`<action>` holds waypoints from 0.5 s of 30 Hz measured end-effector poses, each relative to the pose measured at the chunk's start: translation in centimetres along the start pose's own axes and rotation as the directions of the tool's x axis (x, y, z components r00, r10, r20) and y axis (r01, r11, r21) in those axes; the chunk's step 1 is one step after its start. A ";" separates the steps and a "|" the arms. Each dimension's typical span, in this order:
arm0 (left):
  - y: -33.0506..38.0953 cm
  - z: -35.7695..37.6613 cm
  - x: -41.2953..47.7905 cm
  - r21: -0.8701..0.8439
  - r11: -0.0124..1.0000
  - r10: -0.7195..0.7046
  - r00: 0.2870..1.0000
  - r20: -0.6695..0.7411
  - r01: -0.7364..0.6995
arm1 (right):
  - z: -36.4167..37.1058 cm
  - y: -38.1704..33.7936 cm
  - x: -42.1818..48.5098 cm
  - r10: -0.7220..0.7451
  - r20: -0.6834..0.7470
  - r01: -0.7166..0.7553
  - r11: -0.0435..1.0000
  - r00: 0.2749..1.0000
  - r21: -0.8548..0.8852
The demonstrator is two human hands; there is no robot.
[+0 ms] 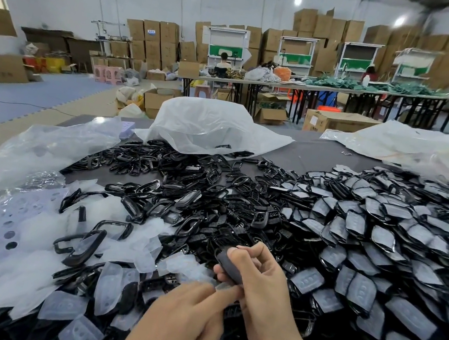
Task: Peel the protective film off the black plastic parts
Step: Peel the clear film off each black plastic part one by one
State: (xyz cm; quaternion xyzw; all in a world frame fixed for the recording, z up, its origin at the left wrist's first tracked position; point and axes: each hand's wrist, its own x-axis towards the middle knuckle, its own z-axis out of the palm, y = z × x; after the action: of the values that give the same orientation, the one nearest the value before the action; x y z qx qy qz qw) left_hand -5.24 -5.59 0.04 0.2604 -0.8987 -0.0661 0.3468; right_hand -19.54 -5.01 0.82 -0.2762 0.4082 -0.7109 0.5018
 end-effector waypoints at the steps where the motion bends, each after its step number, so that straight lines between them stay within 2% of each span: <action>1: 0.1 0.1 -0.1 -0.005 1.000 -0.010 1.000 -0.017 0.010 | 0.0 -0.1 0.0 0.009 0.004 -0.009 1.000 1.000 0.012; 3: 0.0 -0.1 -0.2 -0.037 0.998 -0.059 0.995 -0.085 0.056 | 0.1 -0.1 0.0 0.018 0.016 -0.018 1.000 1.000 0.020; 5: -0.1 -0.5 -0.2 -0.144 0.973 -0.203 0.963 -0.174 0.179 | 0.1 0.0 0.1 0.026 0.025 -0.026 1.000 0.999 -0.004; 7: -0.2 -0.8 0.0 -0.323 0.900 -0.373 0.901 -0.219 0.294 | 0.2 -0.1 0.0 0.045 0.055 -0.043 0.998 0.997 -0.041; 10: -0.5 -1.1 0.6 -0.527 0.748 -0.540 0.832 -0.130 0.403 | 0.5 0.3 -0.4 0.036 0.176 -0.017 0.994 0.984 -0.110; 12: -0.5 -1.3 0.8 -0.617 0.668 -0.572 0.817 -0.068 0.416 | 0.9 0.5 -0.6 0.016 0.259 0.025 0.988 0.966 -0.154; 15: -0.3 -1.6 0.9 -0.700 0.601 -0.589 0.806 -0.061 0.385 | 0.7 0.6 -0.7 0.028 0.275 0.013 0.989 0.961 -0.148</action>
State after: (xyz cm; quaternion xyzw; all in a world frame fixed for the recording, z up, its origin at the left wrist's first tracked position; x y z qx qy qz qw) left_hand -4.59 -6.23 1.67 0.3654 -0.6482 -0.4322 0.5094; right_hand -18.46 -4.69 0.74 -0.4077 0.3872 -0.6310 0.5345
